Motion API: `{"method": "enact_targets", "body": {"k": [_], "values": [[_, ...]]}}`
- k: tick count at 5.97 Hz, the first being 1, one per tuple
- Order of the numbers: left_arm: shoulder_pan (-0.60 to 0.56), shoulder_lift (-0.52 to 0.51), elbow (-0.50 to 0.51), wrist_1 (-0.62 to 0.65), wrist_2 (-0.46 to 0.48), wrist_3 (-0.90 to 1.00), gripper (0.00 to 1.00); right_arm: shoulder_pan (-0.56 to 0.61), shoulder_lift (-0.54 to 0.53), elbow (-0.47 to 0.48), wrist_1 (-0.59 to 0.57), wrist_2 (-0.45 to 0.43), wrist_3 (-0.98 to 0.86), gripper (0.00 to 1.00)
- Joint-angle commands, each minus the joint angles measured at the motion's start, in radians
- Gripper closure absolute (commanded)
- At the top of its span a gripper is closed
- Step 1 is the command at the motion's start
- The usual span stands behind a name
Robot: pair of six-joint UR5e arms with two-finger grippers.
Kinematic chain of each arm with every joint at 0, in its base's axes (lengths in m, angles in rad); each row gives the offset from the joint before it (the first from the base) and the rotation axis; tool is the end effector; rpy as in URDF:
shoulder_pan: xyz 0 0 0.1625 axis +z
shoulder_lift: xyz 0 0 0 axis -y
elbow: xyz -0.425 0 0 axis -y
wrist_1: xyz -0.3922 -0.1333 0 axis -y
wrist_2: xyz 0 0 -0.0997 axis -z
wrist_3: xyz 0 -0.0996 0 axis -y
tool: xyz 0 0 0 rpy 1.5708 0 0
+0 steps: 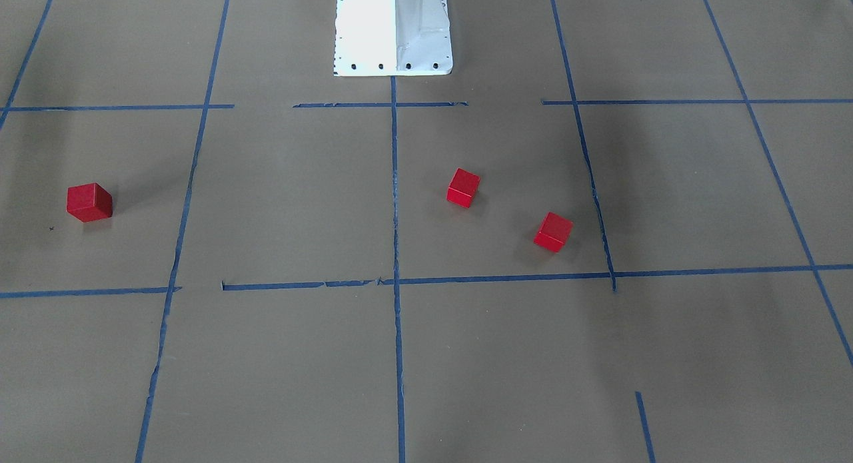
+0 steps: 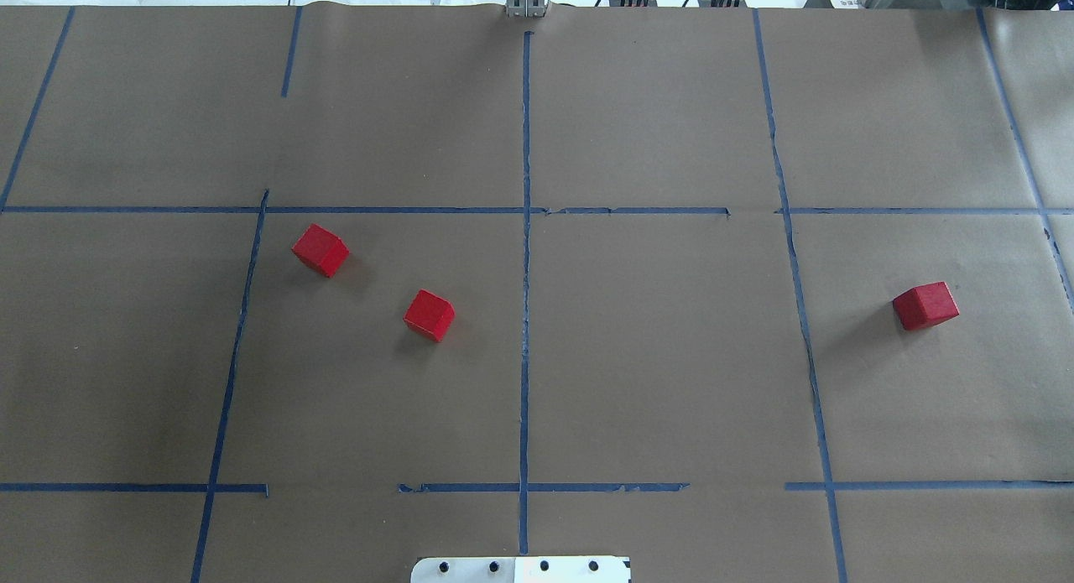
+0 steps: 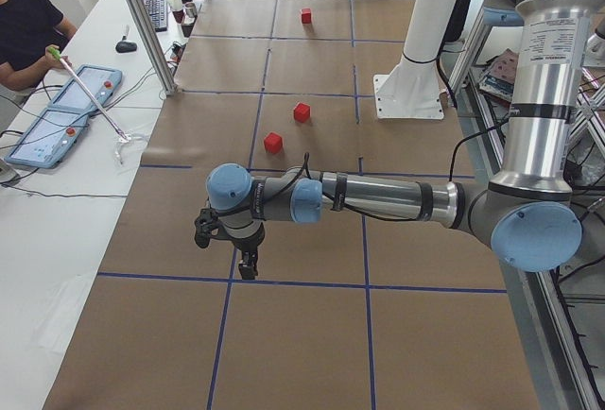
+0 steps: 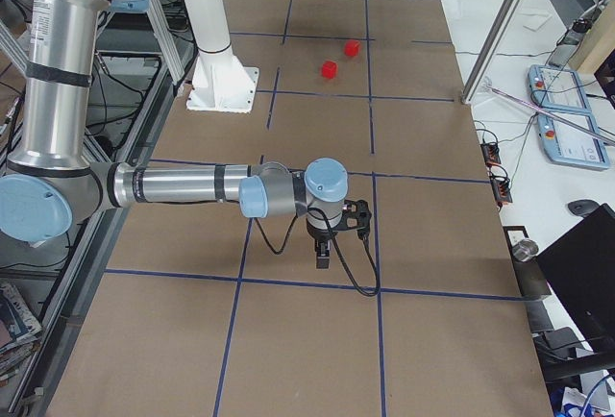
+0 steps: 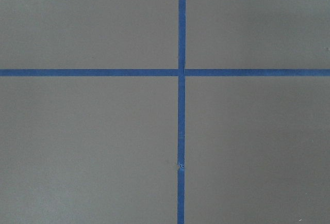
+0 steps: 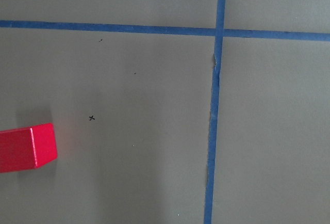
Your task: Form red blocks into L shape at center
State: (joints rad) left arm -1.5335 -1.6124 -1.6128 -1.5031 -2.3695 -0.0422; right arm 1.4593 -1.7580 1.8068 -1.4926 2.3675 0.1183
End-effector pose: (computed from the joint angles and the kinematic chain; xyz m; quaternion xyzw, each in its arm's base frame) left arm -0.0429 -0.5113 0.6223 -0.0081 0.3888 0.0008 0.9213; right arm 0.0149 -0.4246 0.6174 0.0137 -0.3913 -0.0215 0.9199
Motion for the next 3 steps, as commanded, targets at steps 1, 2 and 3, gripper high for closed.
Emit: {"method": "enact_targets", "body": {"k": [1,2,3], "values": [[0.004,0.003,0.007,-0.035,0.007,0.01,0.0,0.0,0.0,0.003,0.0,0.002,0.0,0.0],[0.007,0.015,0.007,-0.072,0.003,0.008,0.0,0.001,0.0,0.005,0.0,0.002,0.001,0.0],[0.007,0.016,0.011,-0.072,0.001,0.008,0.0,0.0,0.0,0.006,0.002,0.002,0.001,0.0]]}}
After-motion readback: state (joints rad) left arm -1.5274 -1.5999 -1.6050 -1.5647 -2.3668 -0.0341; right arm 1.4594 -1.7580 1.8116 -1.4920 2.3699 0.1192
